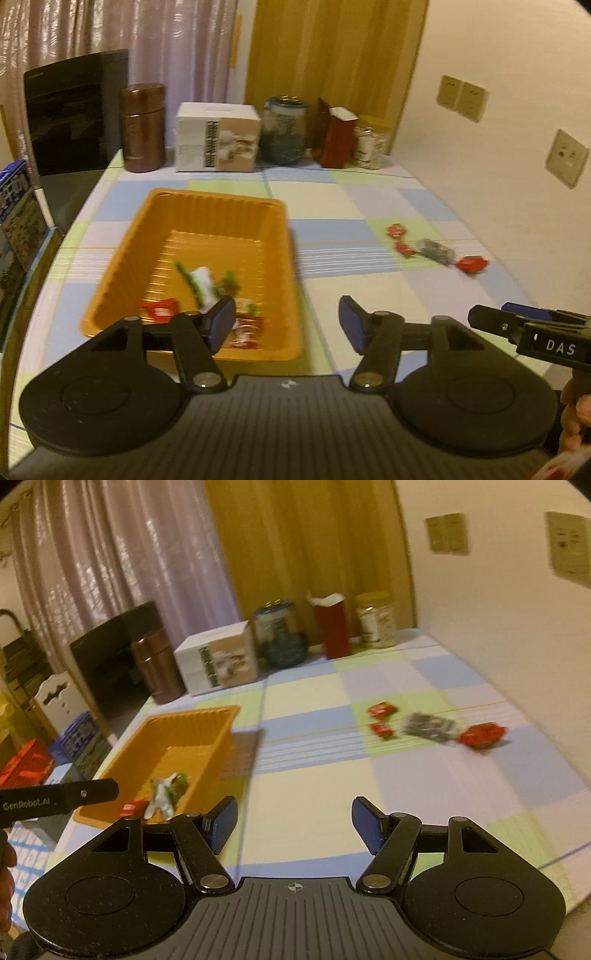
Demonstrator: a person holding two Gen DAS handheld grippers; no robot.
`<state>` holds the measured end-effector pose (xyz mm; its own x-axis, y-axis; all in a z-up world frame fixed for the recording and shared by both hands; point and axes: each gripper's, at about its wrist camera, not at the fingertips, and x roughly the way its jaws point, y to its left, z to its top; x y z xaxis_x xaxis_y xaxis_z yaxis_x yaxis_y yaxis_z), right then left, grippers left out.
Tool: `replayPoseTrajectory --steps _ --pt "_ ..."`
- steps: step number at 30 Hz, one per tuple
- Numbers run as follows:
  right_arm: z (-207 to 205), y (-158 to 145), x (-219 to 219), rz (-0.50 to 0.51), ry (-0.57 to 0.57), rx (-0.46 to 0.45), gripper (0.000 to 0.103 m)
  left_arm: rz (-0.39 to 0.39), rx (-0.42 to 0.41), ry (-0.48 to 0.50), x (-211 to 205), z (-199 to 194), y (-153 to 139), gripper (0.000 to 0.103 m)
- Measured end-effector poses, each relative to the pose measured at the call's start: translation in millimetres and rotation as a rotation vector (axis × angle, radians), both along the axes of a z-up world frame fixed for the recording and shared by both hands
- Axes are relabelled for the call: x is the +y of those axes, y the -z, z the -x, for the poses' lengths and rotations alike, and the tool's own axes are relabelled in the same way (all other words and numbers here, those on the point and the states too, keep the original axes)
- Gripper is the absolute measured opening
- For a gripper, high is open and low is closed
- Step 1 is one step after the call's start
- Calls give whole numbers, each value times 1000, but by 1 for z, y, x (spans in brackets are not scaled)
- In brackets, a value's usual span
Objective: Organize snacks
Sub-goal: 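Move both open tools back toward the snack pile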
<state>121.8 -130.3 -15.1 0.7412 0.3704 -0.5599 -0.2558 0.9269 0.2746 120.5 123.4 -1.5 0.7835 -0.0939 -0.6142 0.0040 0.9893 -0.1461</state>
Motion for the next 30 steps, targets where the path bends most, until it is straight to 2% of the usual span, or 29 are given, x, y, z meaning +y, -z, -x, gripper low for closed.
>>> replayPoseTrajectory --steps 12,18,30 --pt "18 -14 -67 0 132 -32 68 13 -30 99 -67 2 -13 70" --pt "21 -15 -94 -1 177 -31 68 19 -40 117 -88 -1 -15 76" --pt "22 -15 -132 10 254 -36 68 26 -28 198 -126 -12 -9 76"
